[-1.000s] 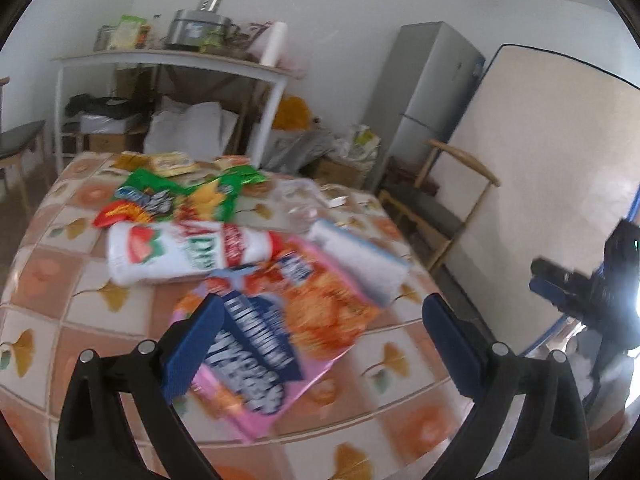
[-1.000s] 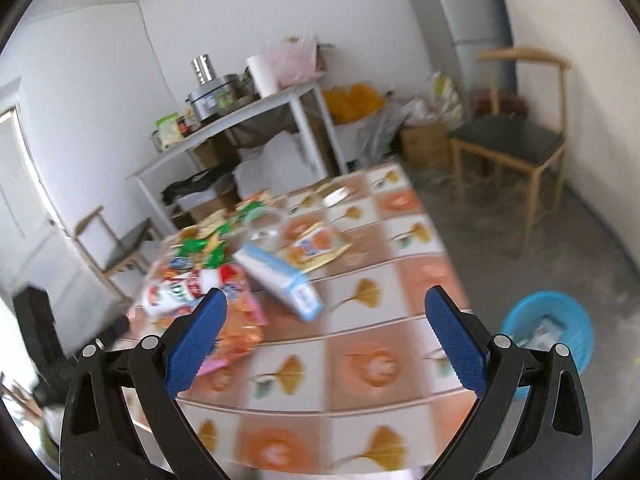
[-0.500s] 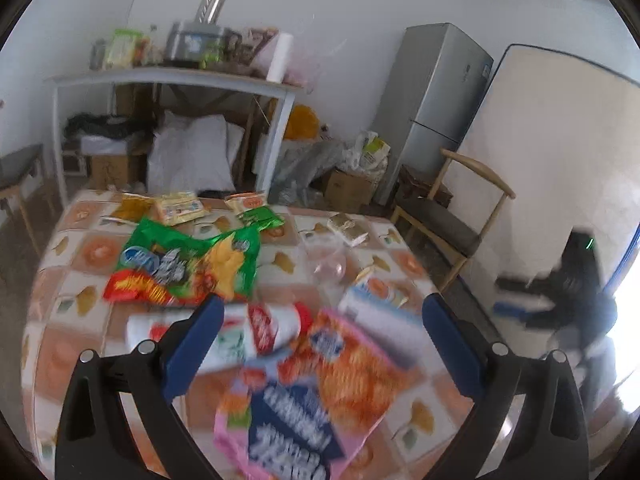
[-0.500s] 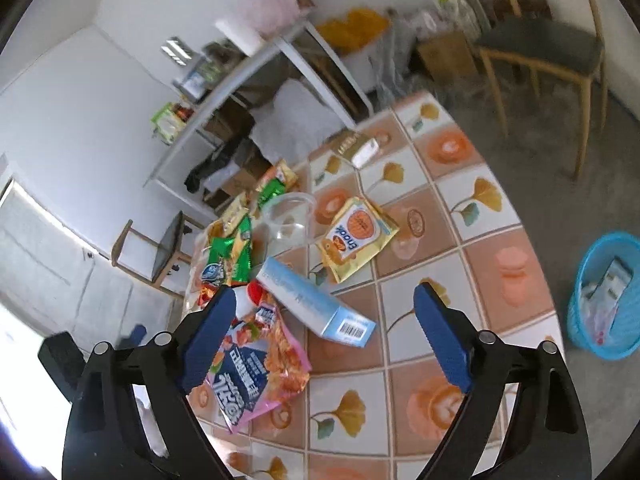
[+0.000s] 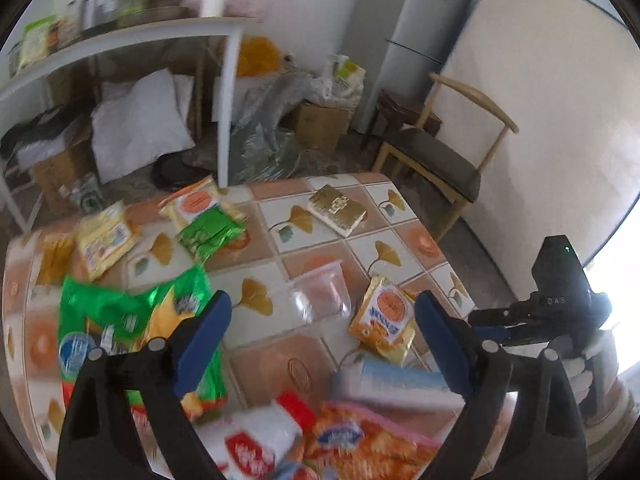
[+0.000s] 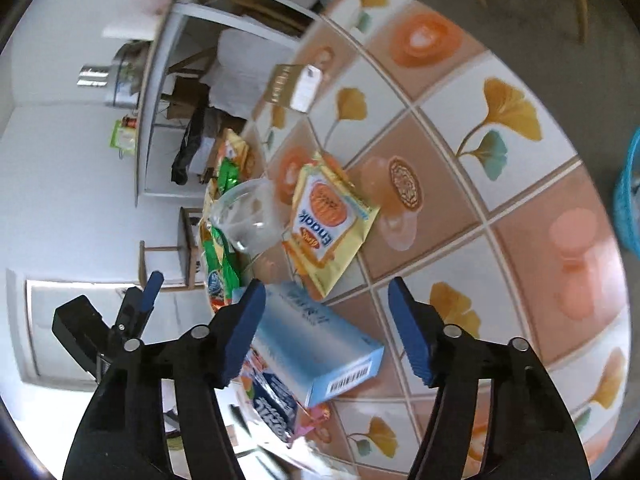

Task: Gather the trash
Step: 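Move both tools back over the table toward the clear cup and snack bag, then grasp the clear plastic cup with the left tool while the right tool grasps the yellow snack bag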

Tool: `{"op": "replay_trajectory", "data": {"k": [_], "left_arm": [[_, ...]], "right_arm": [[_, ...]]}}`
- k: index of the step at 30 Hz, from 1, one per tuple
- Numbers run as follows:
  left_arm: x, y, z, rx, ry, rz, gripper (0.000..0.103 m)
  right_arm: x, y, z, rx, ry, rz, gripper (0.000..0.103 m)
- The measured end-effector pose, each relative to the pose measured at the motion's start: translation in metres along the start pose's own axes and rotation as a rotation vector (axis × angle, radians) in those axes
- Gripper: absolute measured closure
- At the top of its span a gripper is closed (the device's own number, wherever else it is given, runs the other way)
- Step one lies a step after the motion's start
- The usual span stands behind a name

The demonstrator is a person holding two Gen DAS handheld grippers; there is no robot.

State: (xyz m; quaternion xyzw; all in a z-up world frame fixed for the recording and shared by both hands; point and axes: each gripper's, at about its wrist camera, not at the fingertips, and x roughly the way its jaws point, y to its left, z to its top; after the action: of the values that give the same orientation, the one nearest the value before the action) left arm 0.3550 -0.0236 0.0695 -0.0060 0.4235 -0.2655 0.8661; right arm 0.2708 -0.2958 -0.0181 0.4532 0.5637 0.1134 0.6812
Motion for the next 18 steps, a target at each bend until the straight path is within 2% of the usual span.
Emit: {"op": "replay_trajectory", "data": {"k": [3, 8, 10, 15, 18], "left_arm": [[0.023, -0.004, 0.013, 0.034, 0.019, -0.026, 0.013], [0.064, -0.008, 0.026, 0.084, 0.082, -0.025, 0.018], [0.079, -0.009, 0.029, 0.103, 0.113, -0.020, 0.022], [0.101, -0.008, 0.028, 0.114, 0.166, -0.019, 0.034], [0.106, -0.008, 0.028, 0.104, 0.182, -0.034, 0.042]], "right_arm": [[0.007, -0.007, 0.009, 0.042, 0.013, -0.003, 0.047], [0.019, -0.015, 0.019, 0.082, 0.020, -0.003, 0.050], [0.025, -0.018, 0.021, 0.099, 0.020, 0.010, 0.056], [0.027, -0.016, 0.023, 0.094, 0.012, 0.030, 0.059], [0.029, -0.015, 0.024, 0.088, 0.014, 0.027, 0.067]]}}
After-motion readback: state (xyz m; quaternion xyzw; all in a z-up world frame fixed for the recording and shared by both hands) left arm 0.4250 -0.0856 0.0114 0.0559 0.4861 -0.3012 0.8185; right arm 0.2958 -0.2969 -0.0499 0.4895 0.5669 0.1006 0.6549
